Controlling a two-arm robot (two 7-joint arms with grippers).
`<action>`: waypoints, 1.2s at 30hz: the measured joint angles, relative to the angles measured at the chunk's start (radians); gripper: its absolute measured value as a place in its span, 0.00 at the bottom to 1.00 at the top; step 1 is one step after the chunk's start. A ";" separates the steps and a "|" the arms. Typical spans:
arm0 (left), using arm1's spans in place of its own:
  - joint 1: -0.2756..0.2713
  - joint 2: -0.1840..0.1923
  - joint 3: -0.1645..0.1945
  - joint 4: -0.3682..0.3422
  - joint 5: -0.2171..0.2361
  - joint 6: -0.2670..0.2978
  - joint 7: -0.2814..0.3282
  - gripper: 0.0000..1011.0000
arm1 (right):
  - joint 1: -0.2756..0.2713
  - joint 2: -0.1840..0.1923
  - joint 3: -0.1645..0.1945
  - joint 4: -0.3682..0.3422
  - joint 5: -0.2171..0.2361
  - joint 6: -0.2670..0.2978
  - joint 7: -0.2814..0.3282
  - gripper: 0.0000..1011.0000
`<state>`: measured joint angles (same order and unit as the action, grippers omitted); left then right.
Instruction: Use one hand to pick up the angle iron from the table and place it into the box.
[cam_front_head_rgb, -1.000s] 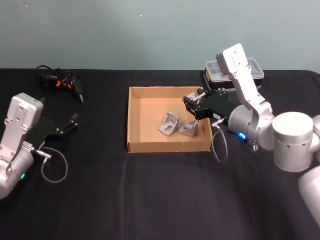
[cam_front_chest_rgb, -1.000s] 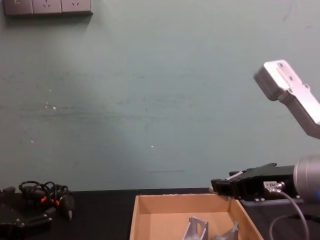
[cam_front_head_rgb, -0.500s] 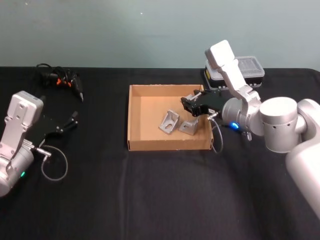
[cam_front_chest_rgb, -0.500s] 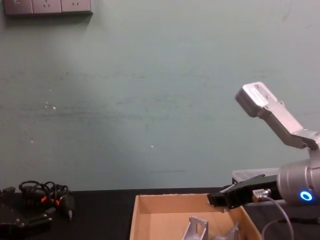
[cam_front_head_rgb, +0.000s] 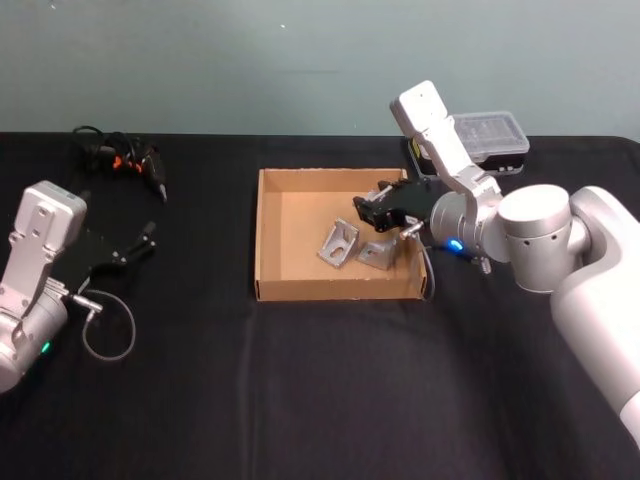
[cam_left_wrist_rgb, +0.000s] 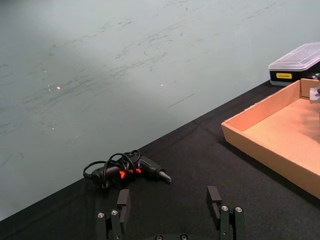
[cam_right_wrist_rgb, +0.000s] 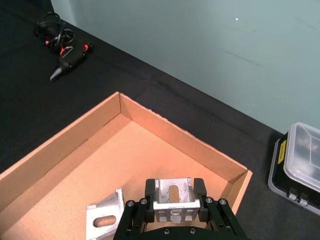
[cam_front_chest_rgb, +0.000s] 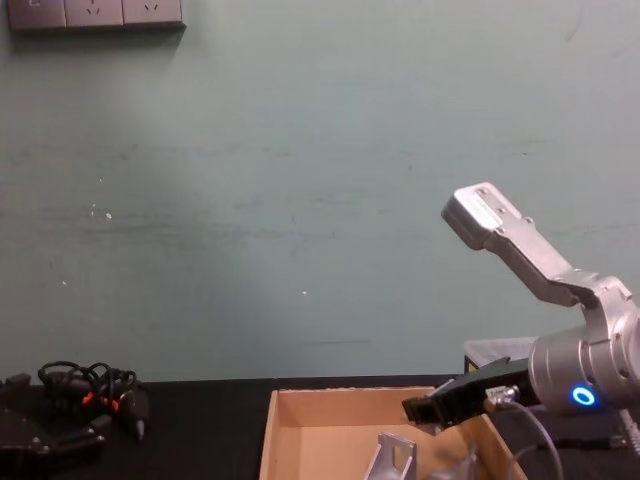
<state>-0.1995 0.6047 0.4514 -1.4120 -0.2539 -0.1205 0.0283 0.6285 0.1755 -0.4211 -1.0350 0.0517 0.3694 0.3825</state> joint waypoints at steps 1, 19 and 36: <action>0.000 0.000 0.000 0.000 0.000 0.000 0.000 0.99 | 0.003 -0.004 -0.003 0.012 -0.004 0.000 0.002 0.45; 0.000 0.000 0.000 0.000 0.000 0.000 0.000 0.99 | -0.014 0.000 0.004 0.006 -0.016 -0.008 0.002 0.79; 0.000 0.000 0.000 0.000 0.000 0.000 0.000 0.99 | -0.081 0.019 0.051 -0.100 -0.022 -0.072 -0.056 0.99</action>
<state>-0.1995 0.6047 0.4514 -1.4120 -0.2539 -0.1205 0.0283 0.5473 0.1947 -0.3702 -1.1350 0.0301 0.2978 0.3266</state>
